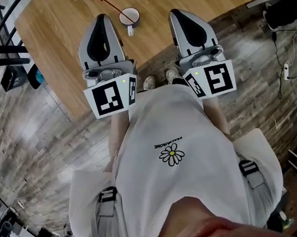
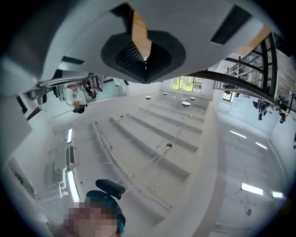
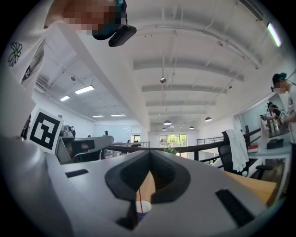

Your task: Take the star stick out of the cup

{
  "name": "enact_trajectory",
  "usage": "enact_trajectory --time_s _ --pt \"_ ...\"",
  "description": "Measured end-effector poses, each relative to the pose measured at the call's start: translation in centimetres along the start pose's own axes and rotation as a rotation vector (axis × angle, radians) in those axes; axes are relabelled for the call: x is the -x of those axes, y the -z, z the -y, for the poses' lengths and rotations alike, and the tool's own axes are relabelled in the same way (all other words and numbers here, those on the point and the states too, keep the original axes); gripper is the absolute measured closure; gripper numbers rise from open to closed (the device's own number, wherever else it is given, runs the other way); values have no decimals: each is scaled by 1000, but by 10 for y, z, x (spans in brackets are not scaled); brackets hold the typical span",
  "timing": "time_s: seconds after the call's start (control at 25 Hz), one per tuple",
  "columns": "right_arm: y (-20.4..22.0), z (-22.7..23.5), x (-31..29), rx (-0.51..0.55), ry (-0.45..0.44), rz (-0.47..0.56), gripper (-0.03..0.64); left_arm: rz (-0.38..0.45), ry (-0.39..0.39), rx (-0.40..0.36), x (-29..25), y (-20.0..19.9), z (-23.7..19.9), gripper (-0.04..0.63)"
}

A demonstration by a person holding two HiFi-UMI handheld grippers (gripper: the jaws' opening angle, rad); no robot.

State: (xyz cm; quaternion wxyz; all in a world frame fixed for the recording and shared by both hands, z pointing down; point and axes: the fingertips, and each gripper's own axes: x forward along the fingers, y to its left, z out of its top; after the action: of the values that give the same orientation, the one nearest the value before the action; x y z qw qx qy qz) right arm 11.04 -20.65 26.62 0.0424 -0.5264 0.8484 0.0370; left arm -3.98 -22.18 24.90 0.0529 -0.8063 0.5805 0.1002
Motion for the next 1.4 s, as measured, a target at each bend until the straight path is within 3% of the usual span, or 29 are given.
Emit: enact_trajectory --time_s 0.28,0.52,0.68,0.96,1.16,1.4 --pt "7 10 -4 -23 -43 -16 607 -15 -45 36 -11 9 1 578" --pt "12 23 -3 -38 -38 -30 607 -145 -14 133 -47 72 -11 376" --pt "15 30 -1 -36 -30 -40 607 -264 -57 258 -57 132 -31 326" --pt "20 42 7 -22 -4 -72 607 -454 -81 483 -66 226 -49 362" --pt "22 44 10 -8 -2 -91 607 -517 -83 633 -70 266 -53 393" --pt "28 45 14 5 3 -112 607 -527 -46 647 -76 274 -52 488"
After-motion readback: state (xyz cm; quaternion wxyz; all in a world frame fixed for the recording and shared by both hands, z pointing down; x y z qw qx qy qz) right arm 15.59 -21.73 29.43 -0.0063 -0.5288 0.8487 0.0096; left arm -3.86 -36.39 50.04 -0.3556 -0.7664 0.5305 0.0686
